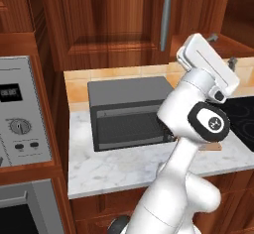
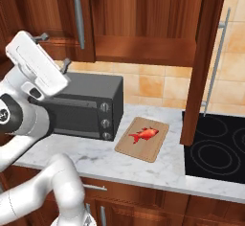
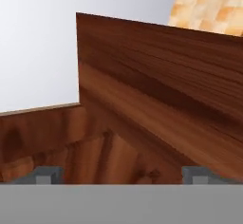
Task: Open the cabinet, retrieve the rolling pin, and place it next to the meat on the cutting board to prepare for tenderizing.
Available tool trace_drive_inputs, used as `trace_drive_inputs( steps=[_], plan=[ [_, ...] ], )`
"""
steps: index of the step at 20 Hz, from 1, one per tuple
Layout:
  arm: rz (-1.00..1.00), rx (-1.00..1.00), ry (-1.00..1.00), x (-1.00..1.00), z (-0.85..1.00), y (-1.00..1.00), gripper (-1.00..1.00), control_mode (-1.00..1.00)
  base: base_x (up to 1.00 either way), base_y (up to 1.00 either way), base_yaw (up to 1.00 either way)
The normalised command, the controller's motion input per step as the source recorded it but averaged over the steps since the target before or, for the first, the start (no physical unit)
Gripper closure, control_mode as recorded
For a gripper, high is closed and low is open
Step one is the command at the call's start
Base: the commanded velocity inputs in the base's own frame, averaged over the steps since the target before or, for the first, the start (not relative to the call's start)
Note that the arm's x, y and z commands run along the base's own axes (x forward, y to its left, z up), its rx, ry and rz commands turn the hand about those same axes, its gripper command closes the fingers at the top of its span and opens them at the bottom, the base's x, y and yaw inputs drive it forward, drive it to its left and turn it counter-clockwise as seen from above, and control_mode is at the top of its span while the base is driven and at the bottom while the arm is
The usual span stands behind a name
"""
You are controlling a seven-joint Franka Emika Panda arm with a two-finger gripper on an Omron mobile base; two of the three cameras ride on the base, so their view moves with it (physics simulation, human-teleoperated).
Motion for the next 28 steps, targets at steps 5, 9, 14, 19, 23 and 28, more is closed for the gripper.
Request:
trace_drive_inputs(
  steps=[5, 9, 14, 19, 23, 28],
  plan=[
    [0.27, 0.34, -0.22, 0.13, 0.37, 0.49, -1.00, -1.00, 0.00, 0.00, 0.00],
    [0.32, 0.42, -0.29, 0.00, 0.25, 0.10, -1.00, -1.00, 0.00, 0.00, 0.00],
    [0.36, 0.48, -0.29, 0.18, 0.07, 0.00, -1.00, -1.00, 0.00, 0.00, 0.00],
    [0.34, 0.37, -0.24, 0.36, 0.05, -0.12, -1.00, -1.00, 0.00, 0.00, 0.00],
    [0.25, 0.11, -0.09, 0.18, 0.20, -0.22, -1.00, -1.00, 0.00, 0.00, 0.00],
    [0.10, -0.25, 0.02, 0.00, 0.01, -0.16, -1.00, -1.00, 0.00, 0.00, 0.00]
  ],
)
